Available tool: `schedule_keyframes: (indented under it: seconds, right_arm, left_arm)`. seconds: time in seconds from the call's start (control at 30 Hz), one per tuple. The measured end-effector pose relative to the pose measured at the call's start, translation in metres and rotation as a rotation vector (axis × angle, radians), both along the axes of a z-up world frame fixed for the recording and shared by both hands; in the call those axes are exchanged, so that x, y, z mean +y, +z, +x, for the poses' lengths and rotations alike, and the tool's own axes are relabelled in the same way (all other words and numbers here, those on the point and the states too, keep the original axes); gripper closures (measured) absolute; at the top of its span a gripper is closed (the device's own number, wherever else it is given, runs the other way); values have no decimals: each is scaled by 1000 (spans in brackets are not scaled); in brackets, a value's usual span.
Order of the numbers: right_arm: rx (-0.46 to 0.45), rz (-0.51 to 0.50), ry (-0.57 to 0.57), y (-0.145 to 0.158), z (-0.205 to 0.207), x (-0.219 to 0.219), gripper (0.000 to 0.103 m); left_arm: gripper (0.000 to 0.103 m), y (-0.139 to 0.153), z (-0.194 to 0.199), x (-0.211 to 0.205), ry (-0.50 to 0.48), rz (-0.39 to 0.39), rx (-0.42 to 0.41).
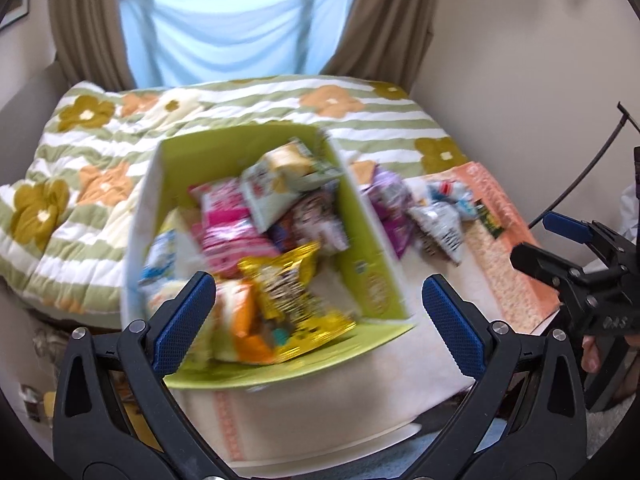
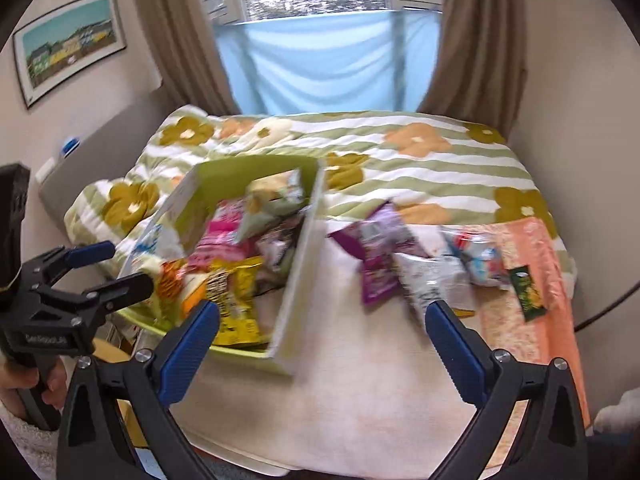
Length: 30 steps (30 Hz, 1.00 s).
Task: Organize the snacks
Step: 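Move both tools back toward the remaining snack bags, then grasp the white TATRE bag with left tool while right tool grasps Shrimp Flakes bag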
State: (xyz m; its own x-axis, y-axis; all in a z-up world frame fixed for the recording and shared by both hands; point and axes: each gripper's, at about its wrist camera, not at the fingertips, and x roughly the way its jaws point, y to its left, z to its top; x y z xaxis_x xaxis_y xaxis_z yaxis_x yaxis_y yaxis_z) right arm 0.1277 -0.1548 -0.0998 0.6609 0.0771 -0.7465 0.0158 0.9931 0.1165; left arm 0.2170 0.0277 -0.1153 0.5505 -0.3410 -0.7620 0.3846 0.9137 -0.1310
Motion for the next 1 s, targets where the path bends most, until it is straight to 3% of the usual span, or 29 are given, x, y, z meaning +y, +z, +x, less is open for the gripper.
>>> schedule_keyframes:
  seconds: [0.27,0.5,0.7,1.0]
  right_arm:
    - [7,-29,-37,5,14,-98,1]
    - [37,13,-3,-6,47,-179,1]
    - [110,68,68,-35,91,-224,1]
    - [259,176,163,-105,143,-236,1]
  left_arm:
    - [0,-8,10,-96,-2,-38,60]
    - [0,-43,30,-170,56,-62,167]
    - [0,-79,52,-209,126,-108,274]
    - [1,-139,88,-248,192,-153,414]
